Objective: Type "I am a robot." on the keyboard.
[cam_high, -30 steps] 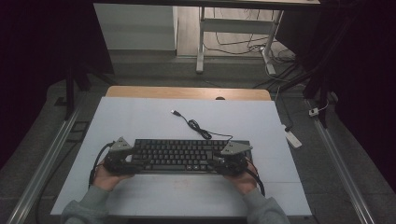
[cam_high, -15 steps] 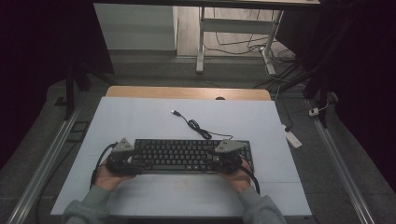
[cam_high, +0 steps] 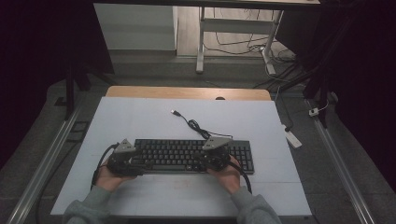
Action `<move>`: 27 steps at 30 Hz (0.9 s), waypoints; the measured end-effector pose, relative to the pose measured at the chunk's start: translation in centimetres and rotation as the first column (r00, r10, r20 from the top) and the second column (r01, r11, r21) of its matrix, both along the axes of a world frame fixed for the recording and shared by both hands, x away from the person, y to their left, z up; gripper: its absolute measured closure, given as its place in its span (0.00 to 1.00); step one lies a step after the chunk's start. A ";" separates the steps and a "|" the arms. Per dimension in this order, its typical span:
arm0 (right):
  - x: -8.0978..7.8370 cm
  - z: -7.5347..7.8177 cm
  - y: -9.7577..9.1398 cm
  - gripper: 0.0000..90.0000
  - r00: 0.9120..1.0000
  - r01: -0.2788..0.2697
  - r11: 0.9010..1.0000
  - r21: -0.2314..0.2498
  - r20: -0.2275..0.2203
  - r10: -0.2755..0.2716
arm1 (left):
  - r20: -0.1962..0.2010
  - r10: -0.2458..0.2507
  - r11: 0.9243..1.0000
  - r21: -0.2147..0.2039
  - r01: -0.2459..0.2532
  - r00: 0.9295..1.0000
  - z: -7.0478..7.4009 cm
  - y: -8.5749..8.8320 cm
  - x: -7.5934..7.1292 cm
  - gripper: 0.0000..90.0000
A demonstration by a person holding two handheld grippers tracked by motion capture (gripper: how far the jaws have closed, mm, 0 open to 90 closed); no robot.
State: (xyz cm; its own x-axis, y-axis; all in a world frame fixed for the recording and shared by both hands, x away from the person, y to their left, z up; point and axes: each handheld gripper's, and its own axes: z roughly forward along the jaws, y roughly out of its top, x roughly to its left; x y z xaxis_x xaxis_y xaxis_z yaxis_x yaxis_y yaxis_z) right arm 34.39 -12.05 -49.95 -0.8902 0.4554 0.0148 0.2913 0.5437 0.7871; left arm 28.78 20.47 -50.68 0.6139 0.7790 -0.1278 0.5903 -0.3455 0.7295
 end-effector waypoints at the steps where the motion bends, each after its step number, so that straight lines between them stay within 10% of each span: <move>1: 0.1 -0.1 0.3 1.00 1.000 -0.004 1.000 -0.006 -0.001 0.004 | -0.002 -0.001 1.000 0.000 0.001 1.000 0.0 0.0 0.0 0.31; 27: 0.4 -1.5 2.3 1.00 0.999 -0.019 0.996 -0.084 -0.031 0.017 | -0.001 -0.004 1.000 -0.001 0.004 1.000 0.0 0.0 0.0 0.30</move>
